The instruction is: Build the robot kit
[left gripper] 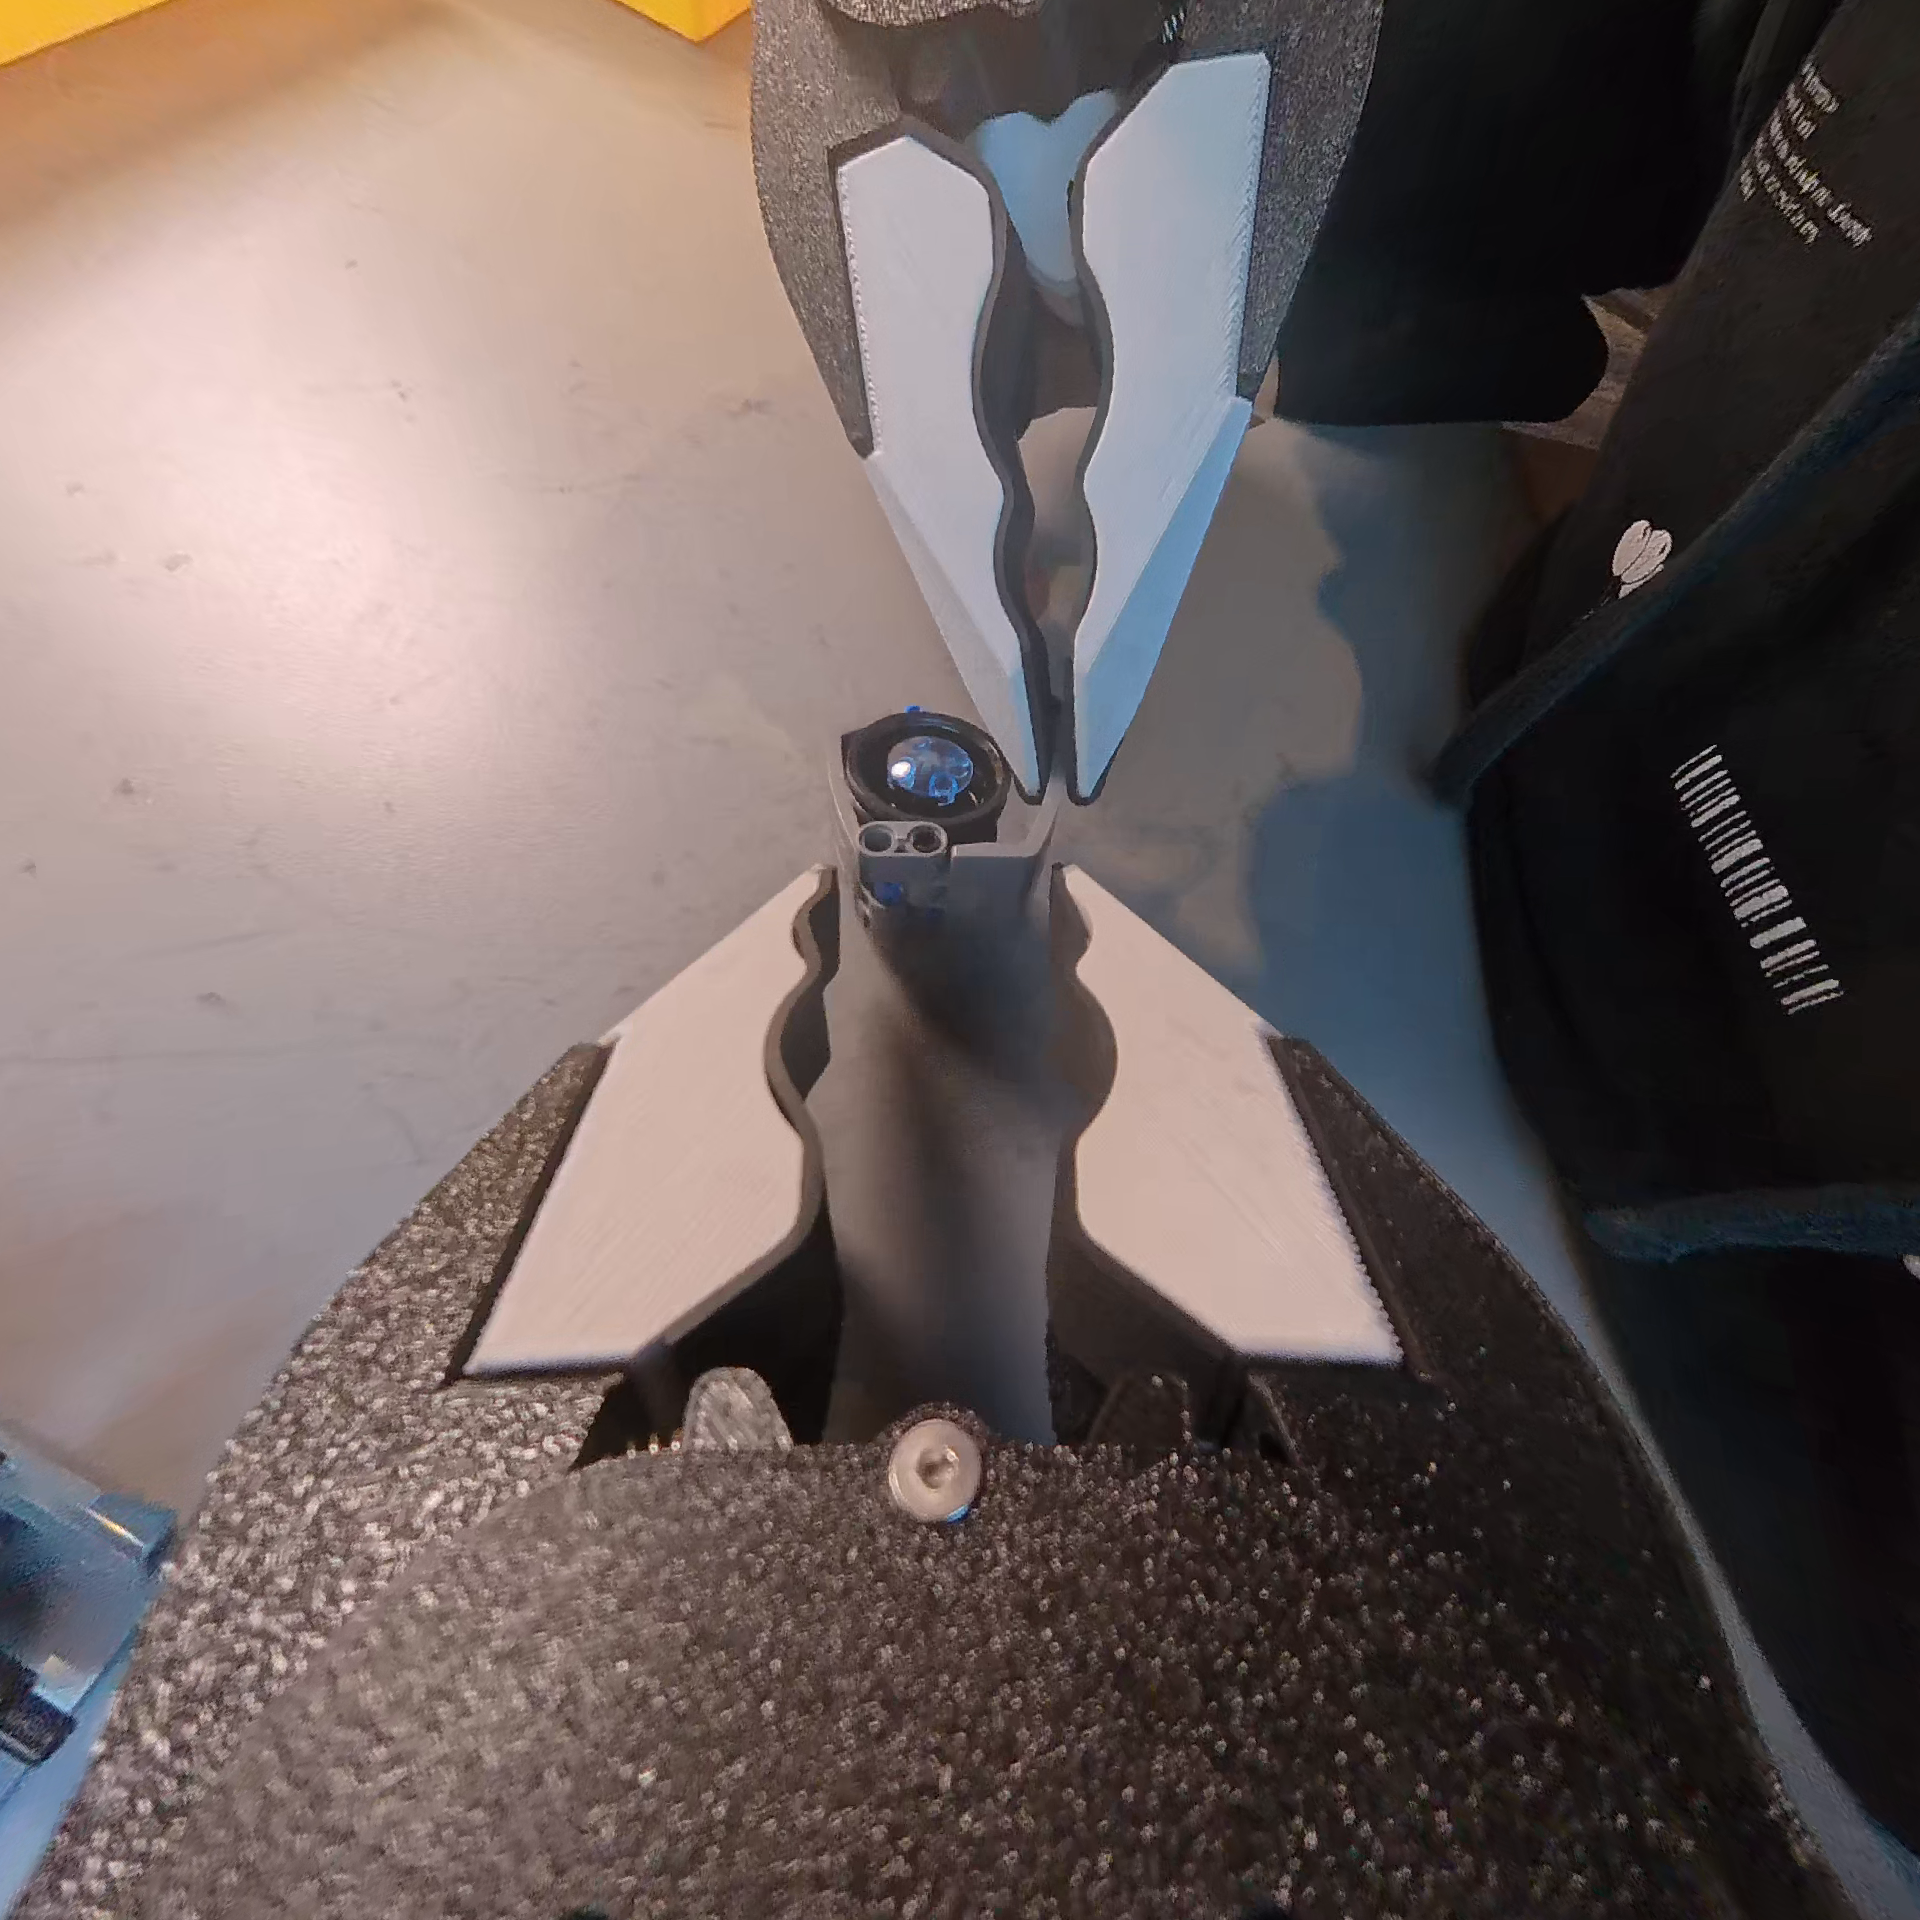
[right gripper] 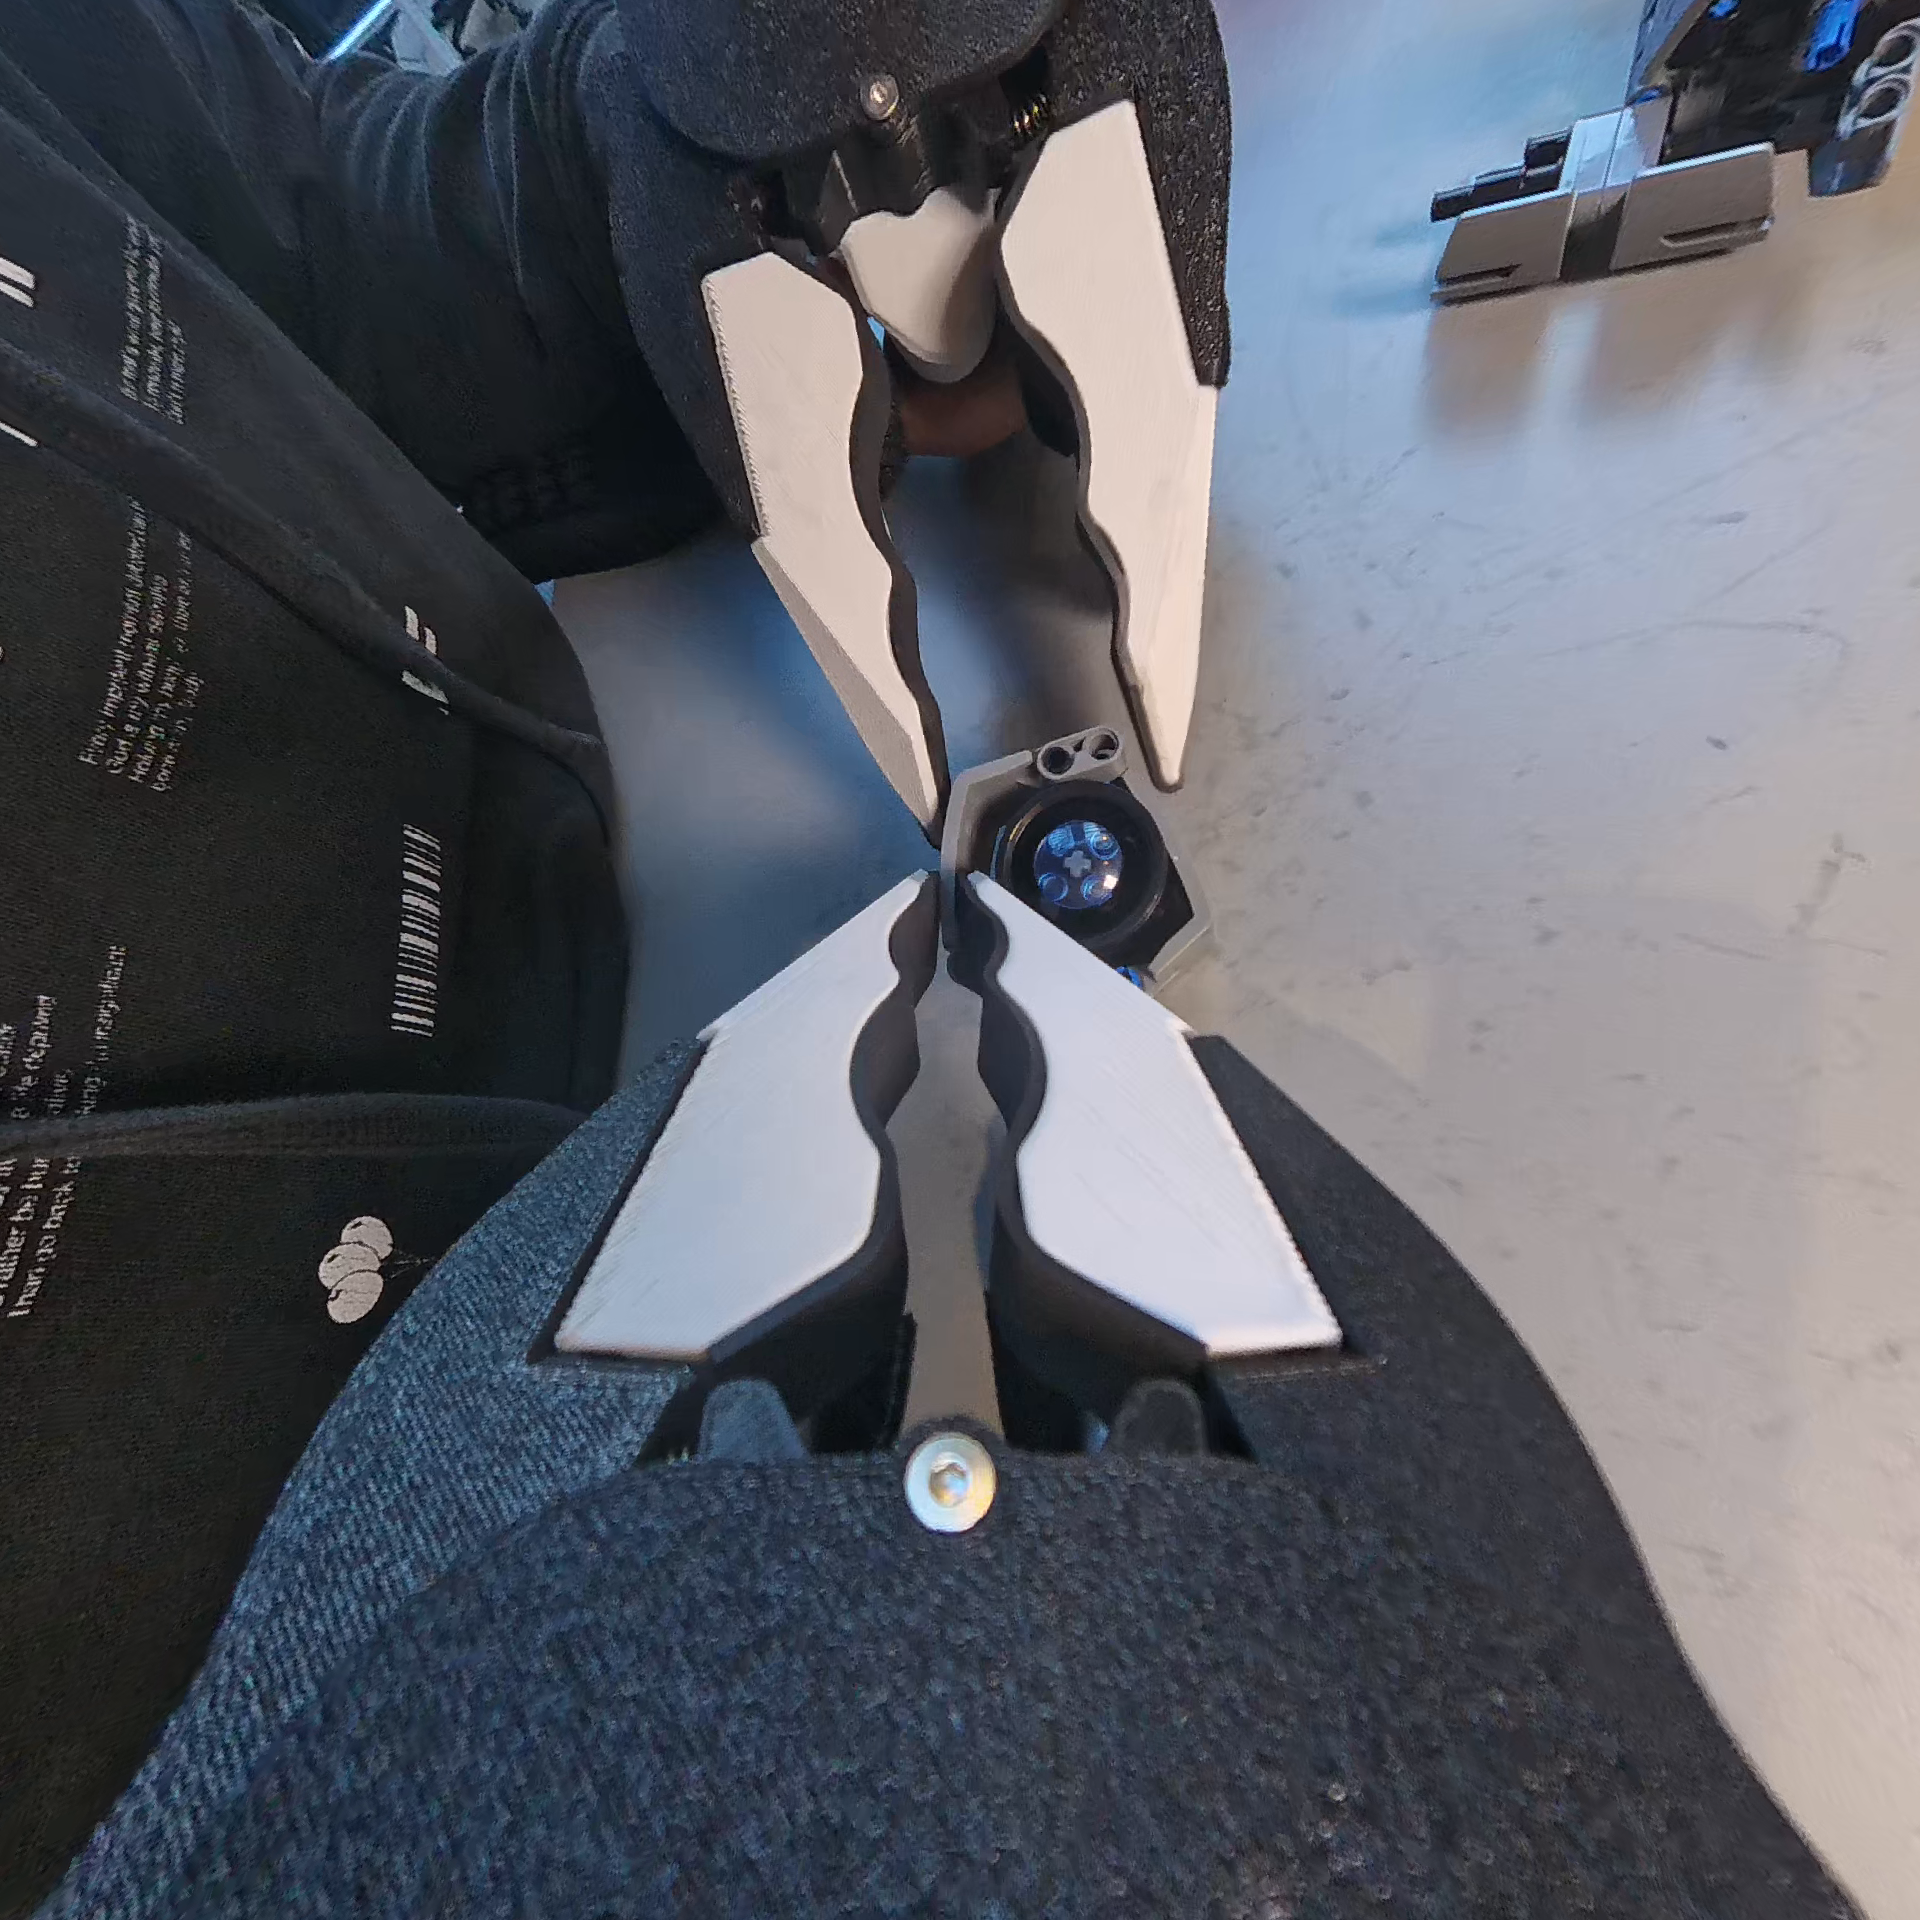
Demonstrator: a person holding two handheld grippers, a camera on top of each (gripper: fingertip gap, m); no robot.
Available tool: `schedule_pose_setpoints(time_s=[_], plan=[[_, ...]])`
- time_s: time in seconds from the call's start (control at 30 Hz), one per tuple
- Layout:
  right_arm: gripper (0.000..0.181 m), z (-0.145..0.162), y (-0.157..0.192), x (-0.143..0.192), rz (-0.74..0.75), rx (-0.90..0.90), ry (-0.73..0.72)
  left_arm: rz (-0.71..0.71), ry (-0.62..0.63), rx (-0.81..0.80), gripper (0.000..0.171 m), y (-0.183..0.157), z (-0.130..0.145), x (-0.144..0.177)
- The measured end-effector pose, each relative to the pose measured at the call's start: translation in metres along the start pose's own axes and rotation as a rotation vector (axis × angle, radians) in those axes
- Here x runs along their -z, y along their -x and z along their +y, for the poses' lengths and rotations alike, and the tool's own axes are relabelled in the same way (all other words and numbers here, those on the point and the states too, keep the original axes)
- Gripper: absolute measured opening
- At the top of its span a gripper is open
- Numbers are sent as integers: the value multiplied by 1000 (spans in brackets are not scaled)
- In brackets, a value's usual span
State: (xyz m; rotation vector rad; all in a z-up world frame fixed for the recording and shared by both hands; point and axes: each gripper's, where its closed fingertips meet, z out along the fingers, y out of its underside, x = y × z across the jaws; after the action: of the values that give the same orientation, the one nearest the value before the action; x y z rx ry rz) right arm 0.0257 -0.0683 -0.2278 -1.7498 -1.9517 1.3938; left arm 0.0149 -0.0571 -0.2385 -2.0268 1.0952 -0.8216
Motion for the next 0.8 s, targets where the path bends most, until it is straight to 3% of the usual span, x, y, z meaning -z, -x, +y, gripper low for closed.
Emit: schedule_pose_setpoints(time_s=[0.47,0.8], plan=[[2,1,3,-2,-21,-8,7,-46,51,-58,34,-1,5,-3],[14,0,4,18,58,136,-61,-45,60,-65,32,-3,7,-4]])
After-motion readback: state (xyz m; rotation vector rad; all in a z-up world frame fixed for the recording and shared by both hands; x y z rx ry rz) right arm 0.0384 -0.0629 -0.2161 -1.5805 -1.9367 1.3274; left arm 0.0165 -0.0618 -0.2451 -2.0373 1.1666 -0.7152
